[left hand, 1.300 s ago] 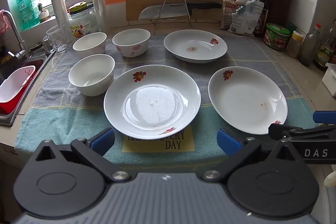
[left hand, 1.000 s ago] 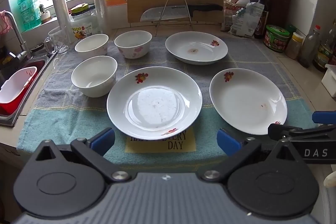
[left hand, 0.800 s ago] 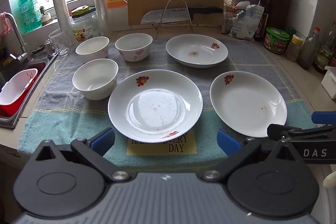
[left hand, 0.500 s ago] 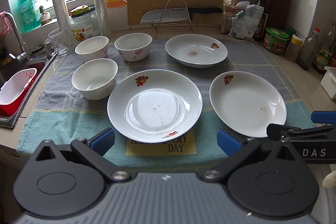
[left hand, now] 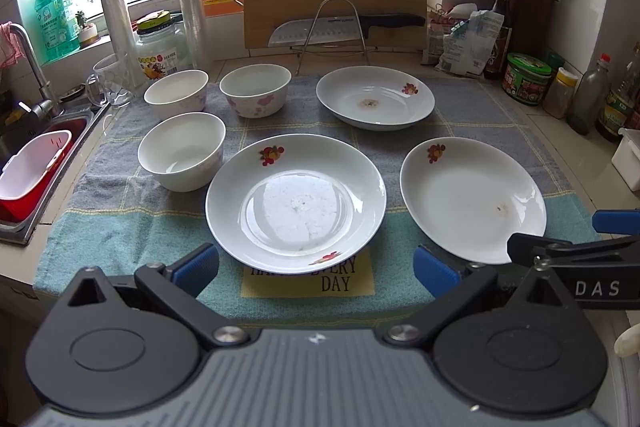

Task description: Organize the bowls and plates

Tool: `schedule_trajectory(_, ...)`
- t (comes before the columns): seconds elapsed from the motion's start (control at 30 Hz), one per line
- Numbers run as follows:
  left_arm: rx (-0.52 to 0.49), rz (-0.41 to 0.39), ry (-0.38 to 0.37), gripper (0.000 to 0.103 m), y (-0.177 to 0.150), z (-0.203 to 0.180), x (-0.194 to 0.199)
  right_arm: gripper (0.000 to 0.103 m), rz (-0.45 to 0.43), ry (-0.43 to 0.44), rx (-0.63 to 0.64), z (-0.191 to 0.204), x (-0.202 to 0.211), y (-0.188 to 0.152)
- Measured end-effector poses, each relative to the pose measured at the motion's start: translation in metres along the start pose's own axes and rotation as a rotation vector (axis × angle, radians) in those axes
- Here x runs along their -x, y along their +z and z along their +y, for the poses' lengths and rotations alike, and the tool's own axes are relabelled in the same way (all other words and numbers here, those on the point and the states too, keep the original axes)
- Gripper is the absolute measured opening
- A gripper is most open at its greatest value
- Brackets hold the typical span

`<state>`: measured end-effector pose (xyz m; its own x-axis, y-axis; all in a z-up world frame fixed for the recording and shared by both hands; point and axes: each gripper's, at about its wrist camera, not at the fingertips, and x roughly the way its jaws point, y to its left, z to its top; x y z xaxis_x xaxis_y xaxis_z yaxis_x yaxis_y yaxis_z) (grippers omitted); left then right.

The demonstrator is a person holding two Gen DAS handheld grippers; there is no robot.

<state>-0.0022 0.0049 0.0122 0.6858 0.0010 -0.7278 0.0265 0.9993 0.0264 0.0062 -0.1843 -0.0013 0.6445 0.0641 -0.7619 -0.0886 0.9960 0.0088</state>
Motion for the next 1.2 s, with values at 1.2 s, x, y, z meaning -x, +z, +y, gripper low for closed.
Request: schedule_trajectory(1.2, 0.008, -0.007, 0.029, 0.102, -0.0011, -0.0092, 0.0046, 0.103, -0.021, 0.016, 0.011, -0.0058, 0.004, 0.0033)
